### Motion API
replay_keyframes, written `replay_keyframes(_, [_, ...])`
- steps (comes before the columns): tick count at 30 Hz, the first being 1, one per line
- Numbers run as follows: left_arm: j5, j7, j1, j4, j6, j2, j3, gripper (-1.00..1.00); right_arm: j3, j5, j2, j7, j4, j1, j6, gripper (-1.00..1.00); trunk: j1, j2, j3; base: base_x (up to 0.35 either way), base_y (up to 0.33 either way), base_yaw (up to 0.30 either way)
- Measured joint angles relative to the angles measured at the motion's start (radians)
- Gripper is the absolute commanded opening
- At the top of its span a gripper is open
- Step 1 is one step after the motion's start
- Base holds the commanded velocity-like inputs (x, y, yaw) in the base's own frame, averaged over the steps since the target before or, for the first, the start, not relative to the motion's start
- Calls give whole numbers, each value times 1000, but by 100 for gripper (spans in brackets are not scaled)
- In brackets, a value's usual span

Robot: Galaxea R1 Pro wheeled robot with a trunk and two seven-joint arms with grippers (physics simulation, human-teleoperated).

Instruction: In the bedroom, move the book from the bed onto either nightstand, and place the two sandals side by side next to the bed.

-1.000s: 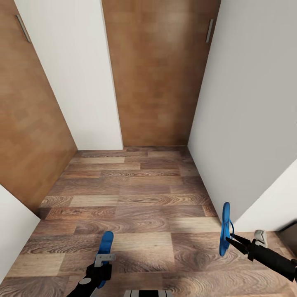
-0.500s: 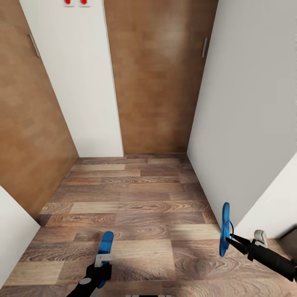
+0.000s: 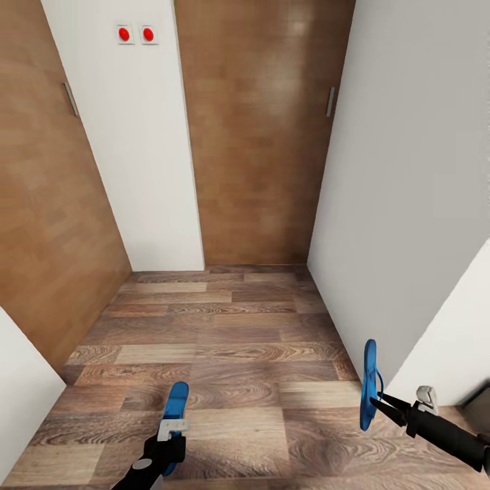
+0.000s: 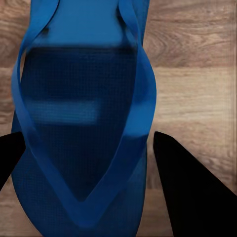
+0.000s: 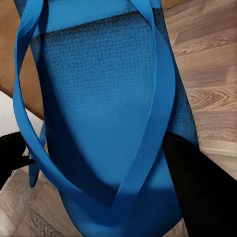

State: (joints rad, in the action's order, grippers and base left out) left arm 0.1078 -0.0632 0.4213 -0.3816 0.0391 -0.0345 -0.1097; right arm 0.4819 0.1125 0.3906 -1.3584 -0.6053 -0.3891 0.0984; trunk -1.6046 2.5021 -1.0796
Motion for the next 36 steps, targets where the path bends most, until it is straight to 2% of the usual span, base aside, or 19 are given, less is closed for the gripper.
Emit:
replay_keyframes(4, [0,1,0,0,0,-3,0,-100,0,-1,1,0,52,0,-1,-100,2,-1,15,0,0,0])
replay_keyframes(10, [0,3,0,1,1,-3,2,-100,0,-16,0,0,81,0,-2,-100,5,-3,39,0,0,0])
replay_keyframes(18, [0,3,0,2,0,-3,3,-100,-1,-25,0,1,158,0,-2,-100,35,-59,64,0,0,0])
replay_keyframes(29, [0,3,0,3,1,-3,3,-100,-1,-25,-1,10,179,0,-3,-100,78,-136,98,0,0,0])
replay_keyframes(36, [0,3,0,5,2,-4,3,-100,-1,-28,-1,10,280,0,-4,-100,104,-185,120,0,0,0])
